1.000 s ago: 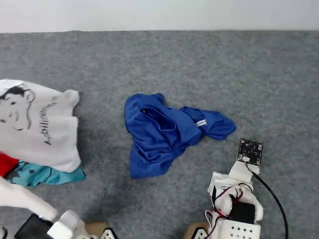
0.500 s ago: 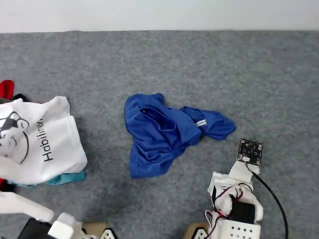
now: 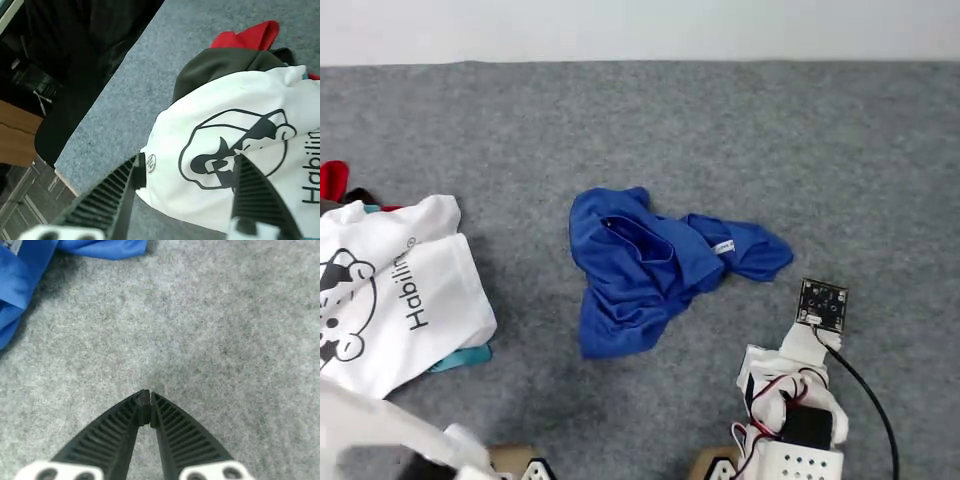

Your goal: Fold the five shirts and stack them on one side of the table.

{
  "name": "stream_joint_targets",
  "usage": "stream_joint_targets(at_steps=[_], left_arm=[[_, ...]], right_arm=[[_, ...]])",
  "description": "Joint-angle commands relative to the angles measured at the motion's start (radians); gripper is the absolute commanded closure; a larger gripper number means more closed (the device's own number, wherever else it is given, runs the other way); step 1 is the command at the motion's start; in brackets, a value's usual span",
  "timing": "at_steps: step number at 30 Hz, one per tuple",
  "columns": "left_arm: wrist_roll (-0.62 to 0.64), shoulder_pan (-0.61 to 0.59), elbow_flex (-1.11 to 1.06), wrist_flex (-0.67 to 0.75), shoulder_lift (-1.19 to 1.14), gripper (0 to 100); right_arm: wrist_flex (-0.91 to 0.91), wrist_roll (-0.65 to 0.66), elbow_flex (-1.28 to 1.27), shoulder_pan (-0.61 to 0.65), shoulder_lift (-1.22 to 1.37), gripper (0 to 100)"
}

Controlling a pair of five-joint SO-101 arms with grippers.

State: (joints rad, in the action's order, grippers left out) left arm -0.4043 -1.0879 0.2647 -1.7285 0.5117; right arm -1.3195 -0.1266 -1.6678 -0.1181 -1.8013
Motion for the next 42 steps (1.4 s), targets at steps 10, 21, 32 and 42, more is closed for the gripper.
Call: stream_joint_targets(at_steps=[10,21,32,42], left_arm=[[0.051,0.321,-0.526,-0.021,0.523,88],[0.269,0.411,-0.682,-0.023,0.571,89],[0.269,0.414,-0.786,-0.021,0.572,89],[0.267,0.411,-0.857,0.034,0.572,89]], right_arm=[[0.015,-0.006,-0.015,0.007,-0.012,99.0],[0.015,-0.011,-0.015,0.01,-0.012,99.0],[0.151,-0.009,0.258,0.136,-0.008,99.0],[0.084,0.02,0.554,0.427,0.077,99.0]])
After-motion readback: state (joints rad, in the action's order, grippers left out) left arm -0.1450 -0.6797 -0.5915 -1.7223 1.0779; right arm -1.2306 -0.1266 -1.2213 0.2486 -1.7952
